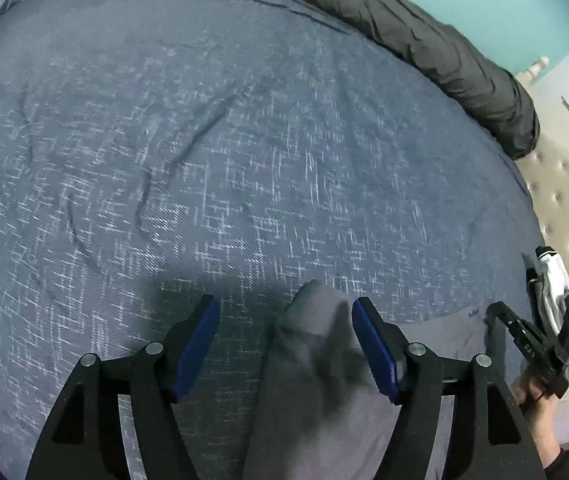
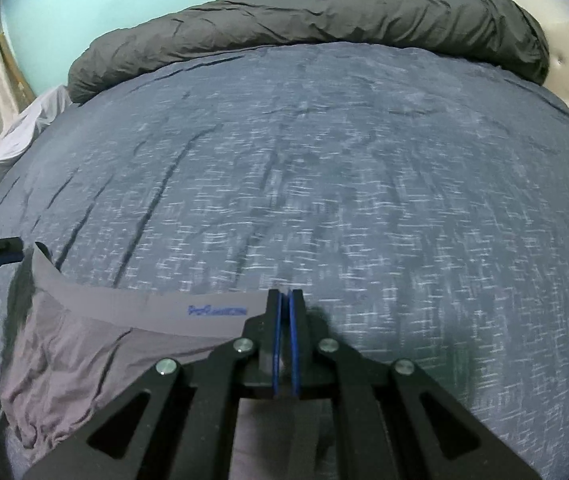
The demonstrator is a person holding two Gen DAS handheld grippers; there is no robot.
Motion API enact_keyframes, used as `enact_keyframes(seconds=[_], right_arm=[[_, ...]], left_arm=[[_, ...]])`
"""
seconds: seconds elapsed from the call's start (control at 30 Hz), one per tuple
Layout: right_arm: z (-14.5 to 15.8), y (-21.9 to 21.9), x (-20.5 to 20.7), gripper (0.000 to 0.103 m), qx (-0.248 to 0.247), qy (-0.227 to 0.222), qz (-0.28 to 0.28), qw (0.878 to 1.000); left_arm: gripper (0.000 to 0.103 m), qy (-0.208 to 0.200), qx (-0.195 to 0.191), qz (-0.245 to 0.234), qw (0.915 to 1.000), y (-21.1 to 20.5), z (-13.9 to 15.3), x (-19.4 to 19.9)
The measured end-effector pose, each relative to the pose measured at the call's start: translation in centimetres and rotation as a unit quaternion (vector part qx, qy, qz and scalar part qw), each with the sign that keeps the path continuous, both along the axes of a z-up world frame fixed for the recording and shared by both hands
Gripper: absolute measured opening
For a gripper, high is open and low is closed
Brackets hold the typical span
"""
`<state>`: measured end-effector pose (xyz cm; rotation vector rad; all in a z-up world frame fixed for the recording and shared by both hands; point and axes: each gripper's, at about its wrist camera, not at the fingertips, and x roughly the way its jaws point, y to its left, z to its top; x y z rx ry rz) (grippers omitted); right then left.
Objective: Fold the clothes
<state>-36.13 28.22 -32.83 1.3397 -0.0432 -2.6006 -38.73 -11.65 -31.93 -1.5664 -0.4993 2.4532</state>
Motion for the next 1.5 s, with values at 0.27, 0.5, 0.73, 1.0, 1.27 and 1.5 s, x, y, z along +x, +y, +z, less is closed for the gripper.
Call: enact_keyframes(seconds=[0.27,0.5,0.73,1.0,1.27,1.5], right_arm=[[0.5,0.6,0.2,0.004,-0.004,0.001,-0.003,1.000],[0.0,3.6,0.7,0.009,-0.068,-0.008,-0.044,0.997],[-0.7,5.4,0.9,0.030,-0.123,-0.024,-0.051,0.991],[-1.8,2.1,0.4,0.010,-0.077,-0.041,-0.016,0.996],[-0.7,2.7,0.3,0.002,-0.066,-0.010,-0.038,0.997],[-0.3,3.1,0.0,0.002,-0.055,-0.002,-0.042,0.998]], left_arm=[[0.071,0.006,-0.020,-0.021,0.9996,0.6,-0.2,-0.3],[0.033,0.016,-0.027,-0.058,0.9978,1.5,-1.4,-0.7],[0.005,0.034,-0.037,-0.080,0.9956,2.6,-1.4,-0.5],[0.003,0.045,-0.035,-0.070,0.9959,2.7,0.0,-0.4],[0.013,0.055,-0.014,-0.052,0.9970,0.9,1.0,-0.3],[0.023,0.040,0.002,-0.055,0.9977,0.2,0.3,-0.2]])
